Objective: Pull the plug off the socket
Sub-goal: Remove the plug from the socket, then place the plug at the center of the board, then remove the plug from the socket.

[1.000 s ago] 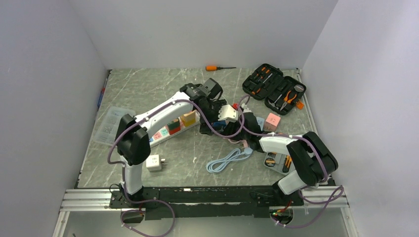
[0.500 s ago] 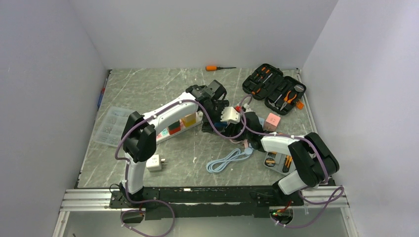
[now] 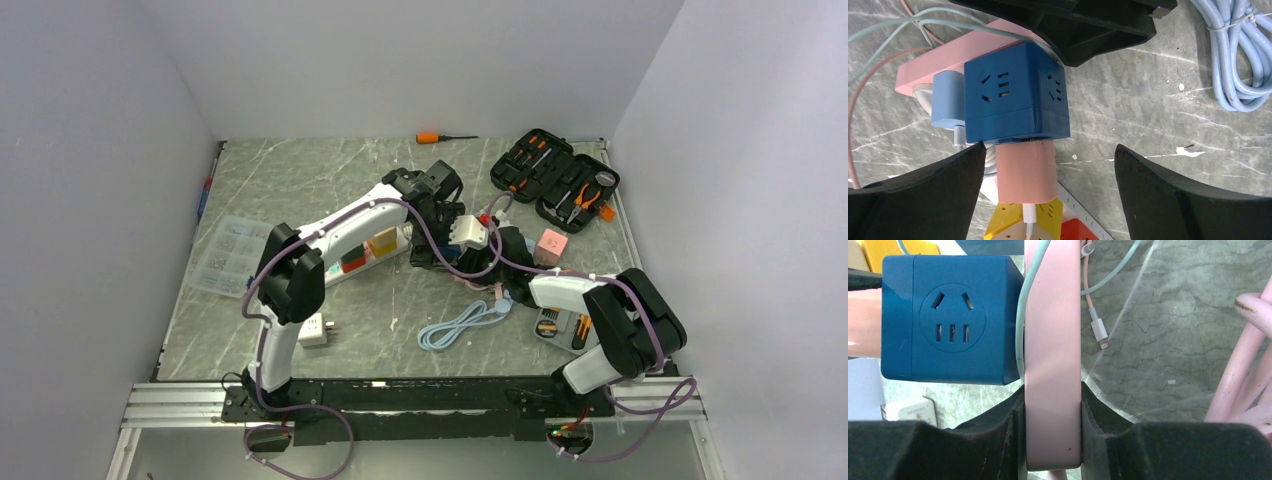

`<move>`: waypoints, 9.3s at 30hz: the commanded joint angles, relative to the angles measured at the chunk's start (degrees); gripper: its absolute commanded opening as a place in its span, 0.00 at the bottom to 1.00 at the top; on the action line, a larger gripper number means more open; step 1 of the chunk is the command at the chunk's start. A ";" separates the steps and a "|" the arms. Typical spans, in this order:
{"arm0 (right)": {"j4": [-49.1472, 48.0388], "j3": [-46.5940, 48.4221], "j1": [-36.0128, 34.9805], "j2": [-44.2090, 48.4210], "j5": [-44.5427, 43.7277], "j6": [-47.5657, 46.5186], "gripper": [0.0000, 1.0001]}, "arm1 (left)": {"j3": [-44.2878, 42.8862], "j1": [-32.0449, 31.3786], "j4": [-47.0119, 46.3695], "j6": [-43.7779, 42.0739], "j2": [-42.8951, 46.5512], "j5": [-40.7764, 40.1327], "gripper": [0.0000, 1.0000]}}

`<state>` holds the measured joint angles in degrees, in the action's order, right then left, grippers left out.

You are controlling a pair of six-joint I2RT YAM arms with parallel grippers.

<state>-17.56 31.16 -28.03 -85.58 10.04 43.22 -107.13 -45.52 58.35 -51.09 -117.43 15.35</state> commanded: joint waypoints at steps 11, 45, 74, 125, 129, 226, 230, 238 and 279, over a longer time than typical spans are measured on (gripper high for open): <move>-10.59 0.17 -4.06 3.83 -0.20 -1.93 0.00 | -0.27 3.73 -13.11 19.13 -3.29 -0.38 0.99; -25.63 -2.91 -0.67 3.36 10.85 5.82 0.00 | 9.48 4.47 -15.00 16.63 0.40 11.63 0.99; -17.42 -3.92 -0.60 0.17 3.70 -1.68 0.00 | 7.53 4.82 -4.08 8.55 3.56 4.01 0.00; -6.02 -8.75 -4.81 11.19 -5.32 -8.06 0.00 | -17.47 12.69 -15.99 11.63 -4.59 -7.40 0.00; -5.36 -9.10 -5.33 13.09 -5.82 -8.31 0.00 | -18.46 12.82 -14.76 11.91 -10.31 -6.01 0.00; -38.47 -6.34 5.01 10.63 31.32 16.98 0.00 | 24.16 11.35 -25.90 10.79 8.99 9.66 0.08; -32.96 -6.80 5.01 12.90 28.88 12.54 0.00 | 24.12 12.10 -26.91 13.35 10.52 7.33 0.00; -27.39 -9.00 5.00 13.50 21.79 9.69 0.00 | 20.27 13.32 -25.84 21.16 13.76 9.97 0.00; -4.03 -3.38 4.27 6.27 8.13 8.39 0.00 | 25.37 13.49 -29.10 25.61 21.25 6.94 0.05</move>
<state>-19.38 28.69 -24.38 -82.11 19.49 51.13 -80.38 -31.79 32.40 -25.98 -99.83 21.12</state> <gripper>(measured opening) 0.346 0.149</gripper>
